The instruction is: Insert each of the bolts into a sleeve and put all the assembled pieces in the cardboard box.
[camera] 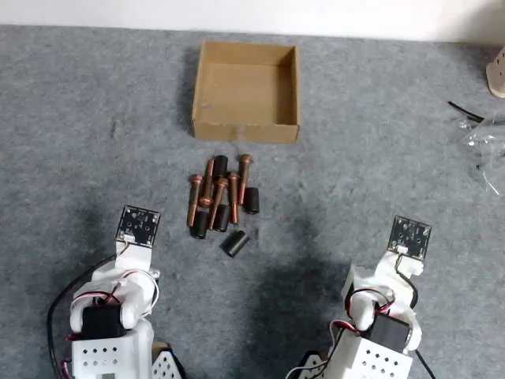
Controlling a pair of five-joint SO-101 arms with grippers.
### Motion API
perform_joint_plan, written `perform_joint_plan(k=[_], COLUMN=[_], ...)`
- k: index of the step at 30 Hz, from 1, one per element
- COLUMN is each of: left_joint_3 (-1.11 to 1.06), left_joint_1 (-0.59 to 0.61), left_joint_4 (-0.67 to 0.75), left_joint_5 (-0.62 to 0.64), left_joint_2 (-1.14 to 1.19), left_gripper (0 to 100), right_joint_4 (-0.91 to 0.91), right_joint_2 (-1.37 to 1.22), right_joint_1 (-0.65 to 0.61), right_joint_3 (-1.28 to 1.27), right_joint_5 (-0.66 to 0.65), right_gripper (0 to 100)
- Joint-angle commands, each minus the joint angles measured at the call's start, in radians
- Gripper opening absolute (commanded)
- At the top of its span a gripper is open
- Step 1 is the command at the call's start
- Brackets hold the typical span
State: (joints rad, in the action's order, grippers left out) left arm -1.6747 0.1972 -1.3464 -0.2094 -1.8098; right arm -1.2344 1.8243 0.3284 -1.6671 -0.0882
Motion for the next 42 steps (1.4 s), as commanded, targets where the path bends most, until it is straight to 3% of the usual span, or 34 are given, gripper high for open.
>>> perform_joint_plan(k=[1,7,10,15,18,20,27,32,35,37,42], left_joint_3=[-0.021,-0.021,-0.021,0.013,0.087,0.15,0.461,0.688,0.8,0.857,1.027], left_joint_1=[0.005,0.004,0.018,0.142,0.222,0.209,0.245,0.214,0.168,0.136,0.085], left_joint_4=[-0.006,0.0,0.068,0.189,0.226,0.229,0.227,0.232,0.222,0.199,0.137], left_joint_5=[-0.002,-0.002,-0.003,-0.014,-0.207,-0.296,-0.058,0.029,0.032,0.032,0.038], left_joint_2=[-0.007,-0.007,-0.007,-0.007,-0.007,-0.007,-0.007,0.002,0.033,0.119,0.521], left_gripper=[3,3,3,3,3,3,3,3,7,10,11], right_joint_4=[-0.01,-0.01,-0.01,-0.01,-0.007,-0.001,0.085,0.131,0.079,0.067,0.079], right_joint_2=[0.012,0.012,0.012,0.012,0.012,0.012,0.012,0.012,0.012,0.012,0.012], right_joint_1=[0.005,0.005,0.005,0.01,0.01,0.007,0.015,0.024,0.131,0.176,0.166], right_joint_3=[-0.147,-0.147,-0.147,-0.147,-0.147,-0.147,-0.147,-0.145,-0.079,-0.035,0.019], right_joint_5=[0.005,0.011,0.009,0.005,0.008,0.011,0.005,0.003,-0.123,-0.15,-0.049], right_gripper=[31.0,31.0,31.0,31.0,31.0,31.0,31.0,31.0,31.0,31.0,31.0])
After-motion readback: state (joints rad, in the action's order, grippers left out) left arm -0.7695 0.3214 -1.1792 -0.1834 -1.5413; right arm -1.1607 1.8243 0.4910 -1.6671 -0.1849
